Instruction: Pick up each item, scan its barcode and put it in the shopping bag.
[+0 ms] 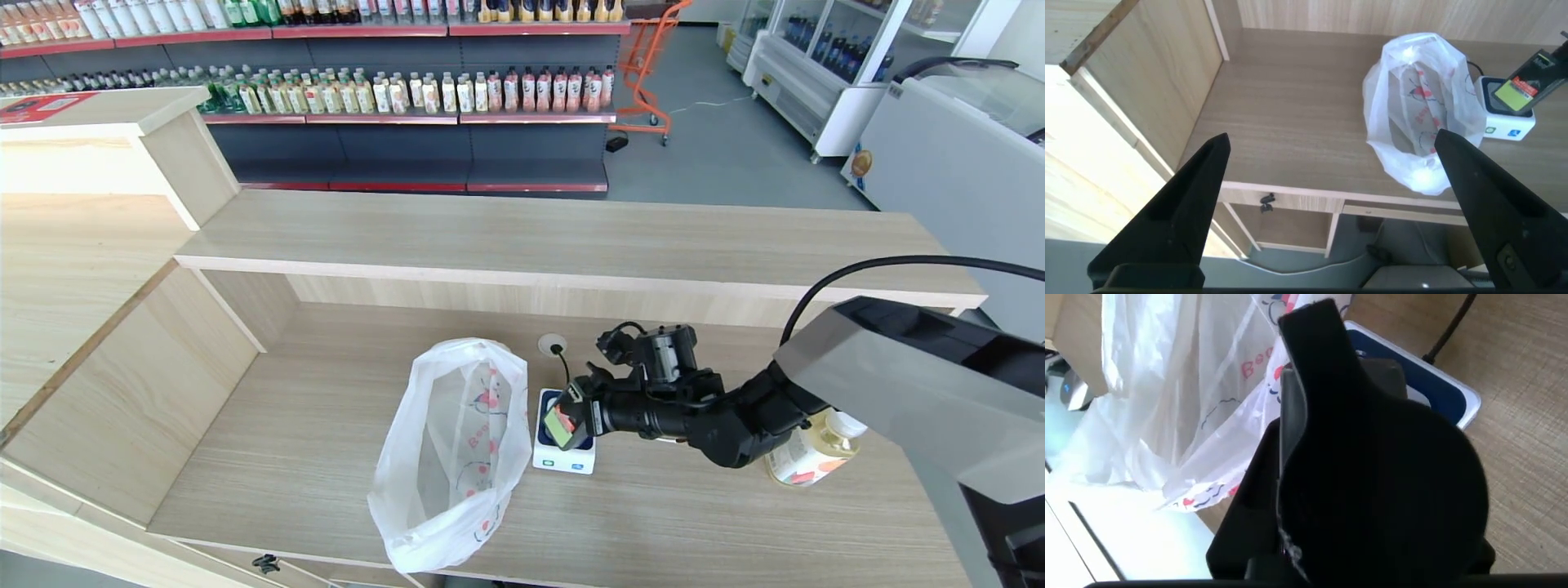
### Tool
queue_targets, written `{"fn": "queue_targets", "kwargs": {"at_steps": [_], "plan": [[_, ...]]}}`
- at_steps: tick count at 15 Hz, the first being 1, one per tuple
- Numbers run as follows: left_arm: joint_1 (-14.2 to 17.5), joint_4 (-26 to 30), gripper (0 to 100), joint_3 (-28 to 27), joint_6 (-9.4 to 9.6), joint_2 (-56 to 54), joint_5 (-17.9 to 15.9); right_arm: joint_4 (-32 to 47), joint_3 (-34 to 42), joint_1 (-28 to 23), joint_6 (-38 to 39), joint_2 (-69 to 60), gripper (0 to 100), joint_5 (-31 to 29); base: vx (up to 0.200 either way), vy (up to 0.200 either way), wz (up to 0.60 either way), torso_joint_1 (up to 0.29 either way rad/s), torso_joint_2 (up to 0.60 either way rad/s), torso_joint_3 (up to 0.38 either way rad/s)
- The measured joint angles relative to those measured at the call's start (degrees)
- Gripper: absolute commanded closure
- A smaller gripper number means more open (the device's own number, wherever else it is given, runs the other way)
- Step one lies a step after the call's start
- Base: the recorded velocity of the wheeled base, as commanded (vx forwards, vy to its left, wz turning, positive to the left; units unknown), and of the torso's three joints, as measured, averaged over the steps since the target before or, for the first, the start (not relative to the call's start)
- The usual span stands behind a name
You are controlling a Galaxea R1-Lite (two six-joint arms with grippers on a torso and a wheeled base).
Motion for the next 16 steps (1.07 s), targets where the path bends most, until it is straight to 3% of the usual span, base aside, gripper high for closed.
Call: {"fn": "queue_targets", "kwargs": {"at_steps": [3, 7, 13, 16], "plan": [[0.00, 0.00, 0, 0.00, 0.00, 0.00, 0.00, 0.89, 0.63, -0.16, 5.08, -3.52, 100, 0.82, 0.000, 0.000, 0.00, 0.000, 0.00, 0.000], [0.00, 0.00, 0, 0.00, 0.02, 0.00, 0.00, 4.27, 5.79, -1.60, 9.46, -23.04, 100, 1.99, 0.000, 0.000, 0.00, 0.000, 0.00, 0.000], [0.00, 0.00, 0, 0.00, 0.10, 0.00, 0.00, 12.82, 27.21, -6.11, 1.00, -53.29, 100, 2.22, 0.000, 0.000, 0.00, 0.000, 0.00, 0.000], [0.00, 0.00, 0, 0.00, 0.27, 0.00, 0.00, 16.55, 30.99, -8.59, 0.32, -60.09, 100, 2.11, 0.000, 0.133, 0.00, 0.005, 0.00, 0.002]]}}
